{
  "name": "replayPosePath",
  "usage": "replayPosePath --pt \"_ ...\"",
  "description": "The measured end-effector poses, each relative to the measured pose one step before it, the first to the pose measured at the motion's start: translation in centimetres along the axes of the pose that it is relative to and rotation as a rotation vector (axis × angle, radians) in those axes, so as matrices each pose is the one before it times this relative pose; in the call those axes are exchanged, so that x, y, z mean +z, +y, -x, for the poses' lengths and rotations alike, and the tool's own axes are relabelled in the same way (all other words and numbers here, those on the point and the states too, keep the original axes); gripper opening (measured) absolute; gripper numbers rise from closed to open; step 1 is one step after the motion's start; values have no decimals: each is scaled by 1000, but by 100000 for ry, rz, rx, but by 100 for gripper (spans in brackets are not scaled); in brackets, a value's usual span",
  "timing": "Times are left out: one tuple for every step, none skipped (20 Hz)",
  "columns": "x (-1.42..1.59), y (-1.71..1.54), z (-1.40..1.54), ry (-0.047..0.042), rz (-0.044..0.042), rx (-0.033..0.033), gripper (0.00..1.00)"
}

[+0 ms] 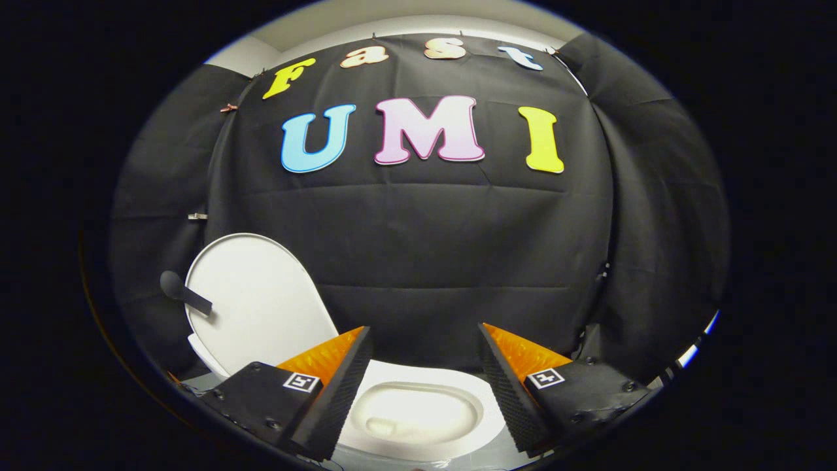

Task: Open the toilet lid.

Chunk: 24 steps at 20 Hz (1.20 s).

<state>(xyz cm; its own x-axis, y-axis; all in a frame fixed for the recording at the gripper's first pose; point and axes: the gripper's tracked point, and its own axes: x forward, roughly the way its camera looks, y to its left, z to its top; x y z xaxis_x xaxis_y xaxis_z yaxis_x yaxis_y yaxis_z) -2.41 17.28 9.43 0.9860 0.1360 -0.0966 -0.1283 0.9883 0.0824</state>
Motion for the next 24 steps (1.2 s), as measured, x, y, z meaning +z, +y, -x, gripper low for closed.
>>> replayPosePath --pt "-496 -664 -120 547 -878 345 99" --pt "-647 -859 -377 561 466 -787 99" --pt "-678 -1034 -306 1216 909 -1683 99" --pt "-549 -582 -333 648 157 -137 99" --pt "-376 -702 -210 -177 -816 -514 99" --pt "-283 -537 -256 -384 -1036 -325 99" --pt "-493 -451 -190 -139 -488 -324 99" --pt "-643 166 -121 -258 -176 -421 99" --pt "-453 -1056 -199 94 394 -402 99" --pt "-438 -424 -282 230 186 -689 99" --pt "-446 -478 10 340 -374 -521 99" --pt "-117 -408 -247 -487 -242 -434 99" --pt "-213 -424 105 -457 -74 -923 99" --pt "-28 -223 9 -647 -562 -327 99" --pt "-39 -159 132 -662 -142 -505 99" --pt "54 -168 -106 -317 220 -646 99" --pt "157 -92 123 -924 75 -2 99" --pt "176 -45 91 -424 -113 -425 99" --pt "97 -182 91 -703 -98 -575 99" --pt "137 -204 109 -773 -184 -180 99" --pt "114 -4 21 -676 -323 -200 99" --pt "88 164 46 -628 -171 55 99" --pt "-107 98 135 8 203 193 99" --pt "-19 124 -15 -213 626 147 99"
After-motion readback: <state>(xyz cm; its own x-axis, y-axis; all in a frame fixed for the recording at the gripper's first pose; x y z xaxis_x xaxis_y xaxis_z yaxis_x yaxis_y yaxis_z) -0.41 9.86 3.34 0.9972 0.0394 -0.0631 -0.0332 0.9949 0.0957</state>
